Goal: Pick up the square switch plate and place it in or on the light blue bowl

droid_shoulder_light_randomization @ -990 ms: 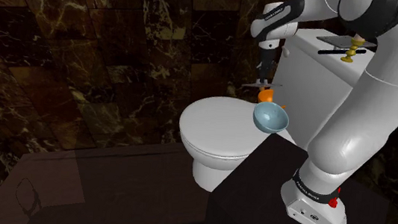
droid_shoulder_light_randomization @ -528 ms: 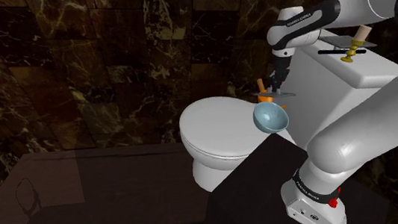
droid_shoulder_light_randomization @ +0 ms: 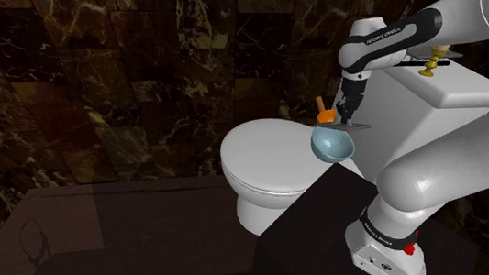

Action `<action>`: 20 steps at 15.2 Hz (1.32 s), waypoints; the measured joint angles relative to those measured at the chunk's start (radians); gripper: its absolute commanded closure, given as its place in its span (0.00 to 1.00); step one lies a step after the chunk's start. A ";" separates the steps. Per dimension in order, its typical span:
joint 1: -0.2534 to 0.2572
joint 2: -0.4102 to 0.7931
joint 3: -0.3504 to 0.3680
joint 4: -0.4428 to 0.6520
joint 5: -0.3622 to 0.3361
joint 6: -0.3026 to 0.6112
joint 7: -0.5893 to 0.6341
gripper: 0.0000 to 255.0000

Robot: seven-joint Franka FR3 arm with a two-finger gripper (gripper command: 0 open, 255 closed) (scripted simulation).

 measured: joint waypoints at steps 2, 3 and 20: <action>0.001 0.017 -0.004 -0.015 -0.001 0.032 0.002 1.00; 0.001 0.027 -0.007 -0.019 0.000 0.046 0.001 1.00; 0.008 0.141 -0.032 -0.075 0.005 0.220 -0.003 0.00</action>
